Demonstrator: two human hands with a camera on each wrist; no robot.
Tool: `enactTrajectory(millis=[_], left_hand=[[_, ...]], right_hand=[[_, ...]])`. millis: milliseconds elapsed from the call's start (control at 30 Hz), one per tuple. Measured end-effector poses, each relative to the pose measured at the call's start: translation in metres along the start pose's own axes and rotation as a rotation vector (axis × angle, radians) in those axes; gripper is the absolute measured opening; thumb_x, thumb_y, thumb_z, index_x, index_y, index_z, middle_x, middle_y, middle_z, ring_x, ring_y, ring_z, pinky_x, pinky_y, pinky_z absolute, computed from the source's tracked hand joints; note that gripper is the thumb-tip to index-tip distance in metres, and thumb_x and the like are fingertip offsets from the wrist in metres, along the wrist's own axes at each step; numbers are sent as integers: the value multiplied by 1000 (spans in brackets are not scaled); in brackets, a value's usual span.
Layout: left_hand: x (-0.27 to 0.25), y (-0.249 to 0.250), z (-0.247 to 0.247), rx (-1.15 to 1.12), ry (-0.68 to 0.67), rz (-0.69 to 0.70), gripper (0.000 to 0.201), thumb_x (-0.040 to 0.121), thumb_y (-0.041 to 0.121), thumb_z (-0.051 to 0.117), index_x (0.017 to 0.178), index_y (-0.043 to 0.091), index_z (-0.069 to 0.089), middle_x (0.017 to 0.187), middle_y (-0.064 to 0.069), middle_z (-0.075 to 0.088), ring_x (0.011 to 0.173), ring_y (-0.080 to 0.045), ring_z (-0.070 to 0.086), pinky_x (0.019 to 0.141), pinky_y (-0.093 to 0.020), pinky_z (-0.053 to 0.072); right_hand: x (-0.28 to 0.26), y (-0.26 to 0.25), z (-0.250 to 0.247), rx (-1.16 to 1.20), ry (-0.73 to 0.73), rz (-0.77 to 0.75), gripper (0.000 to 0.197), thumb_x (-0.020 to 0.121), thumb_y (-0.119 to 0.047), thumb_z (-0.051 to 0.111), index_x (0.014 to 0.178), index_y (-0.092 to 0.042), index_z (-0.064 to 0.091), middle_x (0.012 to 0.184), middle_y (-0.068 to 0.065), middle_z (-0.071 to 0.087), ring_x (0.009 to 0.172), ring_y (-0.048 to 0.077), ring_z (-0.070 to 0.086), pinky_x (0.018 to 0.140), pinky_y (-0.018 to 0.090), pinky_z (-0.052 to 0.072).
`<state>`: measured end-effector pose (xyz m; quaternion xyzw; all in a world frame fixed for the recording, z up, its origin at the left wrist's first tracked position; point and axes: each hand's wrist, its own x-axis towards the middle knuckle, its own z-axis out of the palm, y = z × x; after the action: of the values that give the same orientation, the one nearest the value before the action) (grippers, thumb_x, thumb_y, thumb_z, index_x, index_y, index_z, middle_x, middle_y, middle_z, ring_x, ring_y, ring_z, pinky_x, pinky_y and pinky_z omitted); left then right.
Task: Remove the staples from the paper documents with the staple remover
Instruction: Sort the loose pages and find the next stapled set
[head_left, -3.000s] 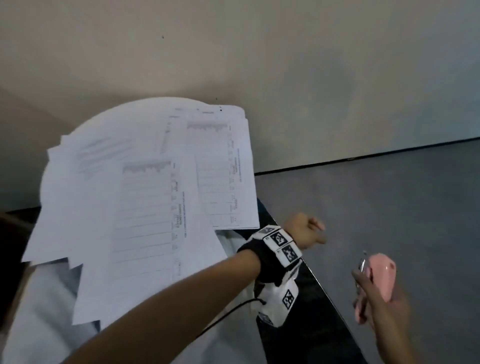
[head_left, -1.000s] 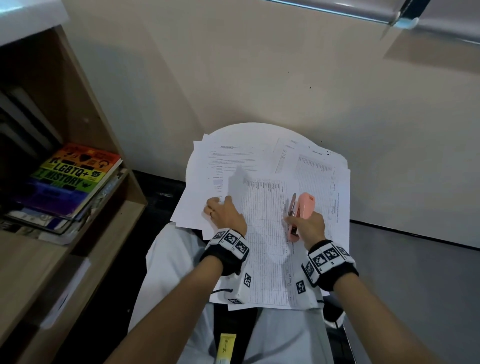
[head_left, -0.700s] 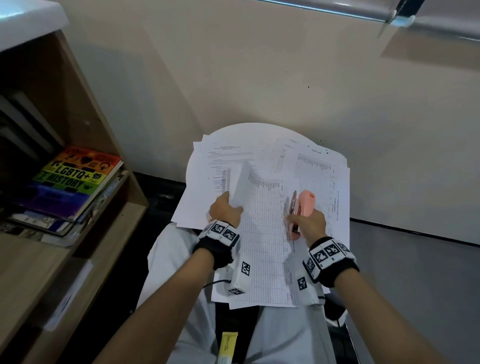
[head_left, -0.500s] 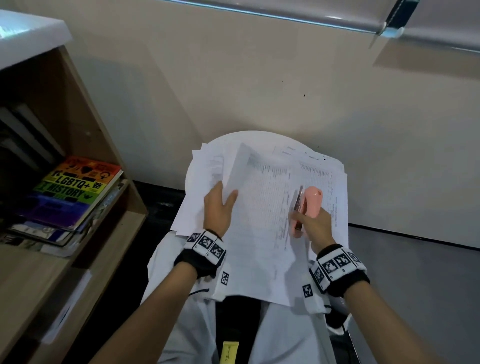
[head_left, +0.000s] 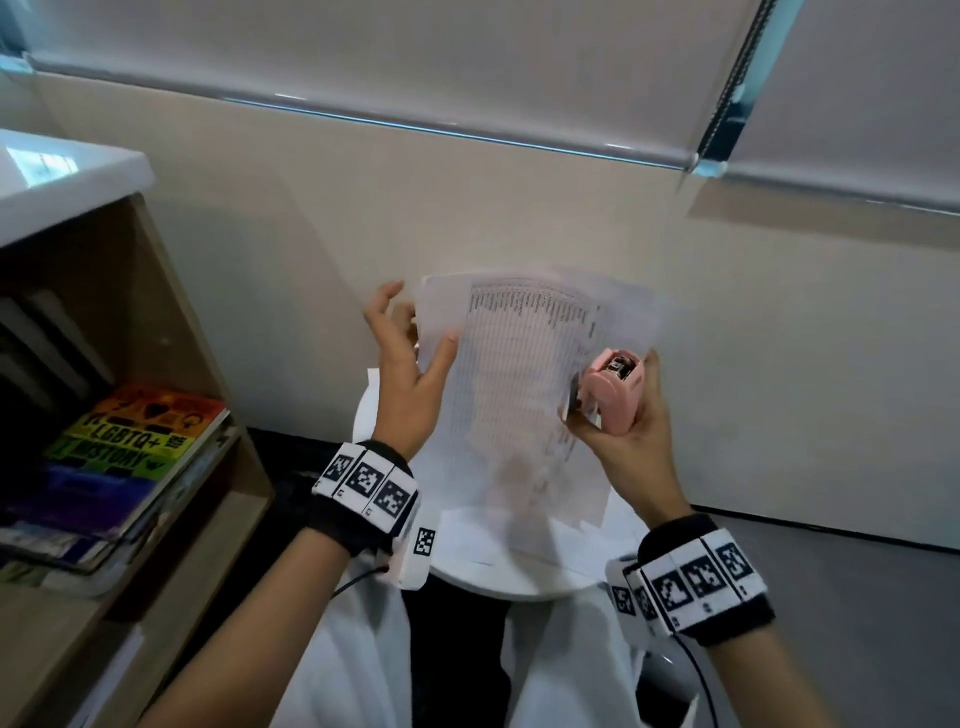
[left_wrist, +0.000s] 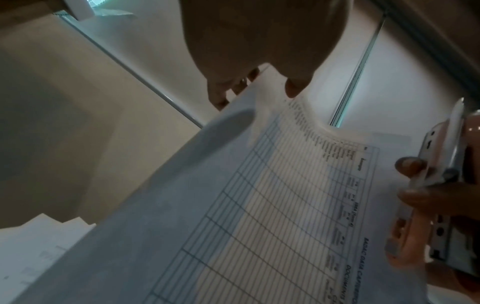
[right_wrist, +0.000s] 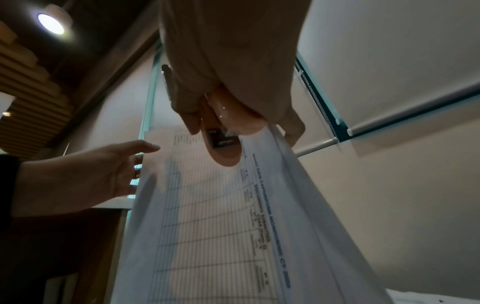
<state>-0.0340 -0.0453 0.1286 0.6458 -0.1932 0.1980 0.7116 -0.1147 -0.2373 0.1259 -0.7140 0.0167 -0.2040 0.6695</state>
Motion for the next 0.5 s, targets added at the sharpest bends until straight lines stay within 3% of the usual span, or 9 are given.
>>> enactTrajectory(millis=[67, 133, 167, 233, 300, 367, 433, 500], left_hand=[[-1, -3, -2, 27, -42, -47, 40, 96, 7, 49, 128, 22, 29, 118, -1, 52, 106, -9, 56, 91, -24, 49], [-2, -7, -1, 79, -91, -78, 24, 100, 13, 43, 121, 25, 42, 118, 2, 56, 108, -5, 56, 93, -17, 45], [-2, -7, -1, 106, -106, -73, 22, 101, 15, 39, 115, 31, 43, 116, 3, 57, 106, -4, 56, 91, -11, 43], [0, -4, 2, 152, -96, -34, 18, 102, 16, 35, 105, 34, 40, 110, -2, 55, 99, -8, 54, 85, -7, 41], [5, 3, 4, 135, -60, 11, 13, 100, 18, 36, 100, 31, 37, 102, 0, 51, 93, -5, 51, 81, -11, 41], [8, 11, 5, 67, -42, 41, 22, 100, 12, 41, 100, 34, 34, 99, 12, 48, 89, 13, 50, 80, -5, 39], [8, 10, 5, 27, -29, 16, 27, 98, 8, 45, 102, 33, 34, 100, 19, 46, 88, 23, 50, 78, 1, 38], [8, 5, 7, 17, -40, -19, 13, 98, 9, 46, 103, 18, 38, 96, 13, 50, 83, 18, 52, 75, -3, 41]], right_hand=[[1, 6, -2, -24, 3, 16, 86, 76, 13, 71, 142, -16, 25, 110, 4, 55, 87, -5, 62, 69, 10, 52], [3, 11, -3, -42, 7, 11, 82, 74, 8, 75, 141, -7, 32, 119, 15, 56, 98, 13, 61, 77, 23, 57], [4, 11, -2, -48, 8, -1, 76, 72, 4, 78, 136, -14, 42, 127, 21, 53, 103, 19, 60, 81, 28, 58], [10, 9, 0, -66, 23, -45, 60, 70, 1, 79, 117, -30, 57, 132, 26, 50, 104, 22, 61, 78, 26, 58], [17, 5, -2, -46, 43, -74, 54, 73, 8, 76, 119, -11, 58, 118, 22, 59, 95, 14, 64, 72, 18, 54], [22, 4, -6, -27, 54, -86, 58, 73, 8, 76, 125, 10, 49, 109, 20, 63, 90, 10, 66, 71, 17, 54], [24, 7, -10, -29, 74, -82, 65, 72, 6, 77, 127, 14, 44, 111, 23, 64, 93, 14, 68, 73, 20, 56], [24, 12, -13, -43, 76, -65, 60, 72, 7, 77, 124, 13, 46, 111, 24, 64, 93, 15, 69, 73, 20, 56]])
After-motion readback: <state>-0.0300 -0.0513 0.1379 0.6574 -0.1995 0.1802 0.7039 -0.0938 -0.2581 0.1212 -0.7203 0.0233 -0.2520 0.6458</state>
